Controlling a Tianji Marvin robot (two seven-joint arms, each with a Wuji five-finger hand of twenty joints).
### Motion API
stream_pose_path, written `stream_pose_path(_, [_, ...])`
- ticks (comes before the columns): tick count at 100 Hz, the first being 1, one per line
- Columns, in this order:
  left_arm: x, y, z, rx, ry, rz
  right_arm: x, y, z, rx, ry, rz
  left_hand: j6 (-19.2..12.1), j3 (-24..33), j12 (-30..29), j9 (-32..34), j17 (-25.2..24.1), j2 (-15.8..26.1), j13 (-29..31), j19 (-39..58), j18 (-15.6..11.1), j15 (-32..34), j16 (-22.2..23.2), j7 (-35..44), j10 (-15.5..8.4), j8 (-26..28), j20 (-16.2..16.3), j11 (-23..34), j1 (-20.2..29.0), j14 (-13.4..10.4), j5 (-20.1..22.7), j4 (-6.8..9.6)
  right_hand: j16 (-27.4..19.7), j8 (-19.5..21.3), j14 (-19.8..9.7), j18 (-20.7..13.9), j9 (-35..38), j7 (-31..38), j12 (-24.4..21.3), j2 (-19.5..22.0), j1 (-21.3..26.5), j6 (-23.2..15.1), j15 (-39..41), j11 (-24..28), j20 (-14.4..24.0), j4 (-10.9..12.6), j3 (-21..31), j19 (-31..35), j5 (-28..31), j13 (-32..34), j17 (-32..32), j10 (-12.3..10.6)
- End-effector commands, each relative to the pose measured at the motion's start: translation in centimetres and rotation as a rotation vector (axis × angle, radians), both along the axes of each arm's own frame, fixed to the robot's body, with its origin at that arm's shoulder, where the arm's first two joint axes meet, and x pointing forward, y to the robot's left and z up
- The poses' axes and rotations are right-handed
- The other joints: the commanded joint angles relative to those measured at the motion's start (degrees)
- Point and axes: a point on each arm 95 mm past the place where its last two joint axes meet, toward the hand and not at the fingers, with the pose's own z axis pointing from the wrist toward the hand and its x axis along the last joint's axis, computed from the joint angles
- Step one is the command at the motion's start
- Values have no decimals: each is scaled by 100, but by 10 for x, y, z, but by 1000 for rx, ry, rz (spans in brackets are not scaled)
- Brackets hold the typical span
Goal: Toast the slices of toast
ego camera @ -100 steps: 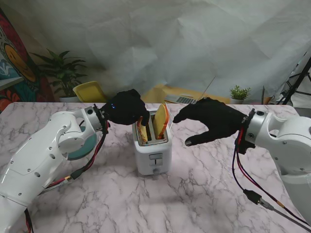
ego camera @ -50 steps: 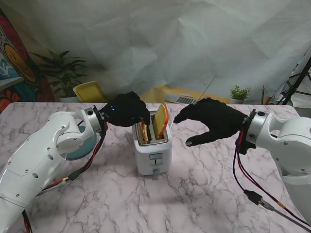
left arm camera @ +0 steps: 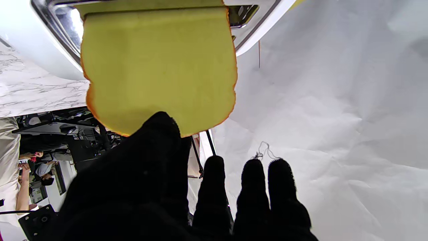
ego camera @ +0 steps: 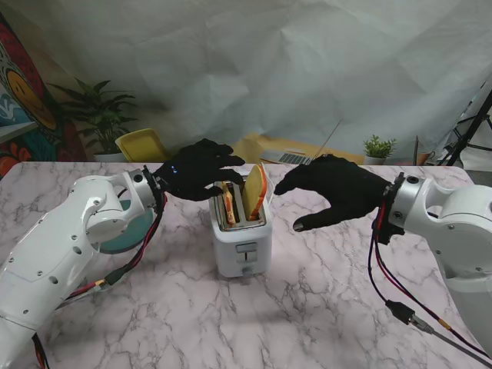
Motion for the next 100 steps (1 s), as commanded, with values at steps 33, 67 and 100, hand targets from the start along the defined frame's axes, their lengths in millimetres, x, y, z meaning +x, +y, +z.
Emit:
stream_pose_path(33, [-15, 16, 10, 56, -33, 67, 1, 5, 2, 1, -6, 6, 1104, -721, -329, -1535, -541, 622, -1024, -935, 139, -639, -492, -2114, 634, -828, -727, -1156, -475, 384, -1397, 178, -60, -70, -92, -78, -45, 45, -33, -98, -177, -165, -73, -107, -50, -138, 113, 9, -184, -101, -18, -99])
stream_pose_path(67, [-45, 48, -5, -19, -80, 182, 0, 10, 0, 13, -6, 8, 1416, -2042, -397, -1721, -528, 1333, -1187, -1562, 79, -1115, -283, -2871, 822, -707, -852, -1563, -165, 365, -1782, 332, -61, -72, -85, -85, -55, 42, -33, -89, -171, -162, -75, -107, -58, -137, 110, 7, -187, -111, -30, -87])
stream_pose_path(100, [-71, 74, -58, -111, -24, 293, -6, 13, -9, 45, -18, -5, 1563, -3023, -948, -1765, -506, 1870, -1313, -2207, -48, -1477, -23, -3333, 809, -1122, -775, -1641, 493, 246, -1781, 484, -61, -86, -38, -88, -145, 9, -36, -64, -169, -125, -78, -121, -65, -137, 98, 8, -240, -155, -34, -4])
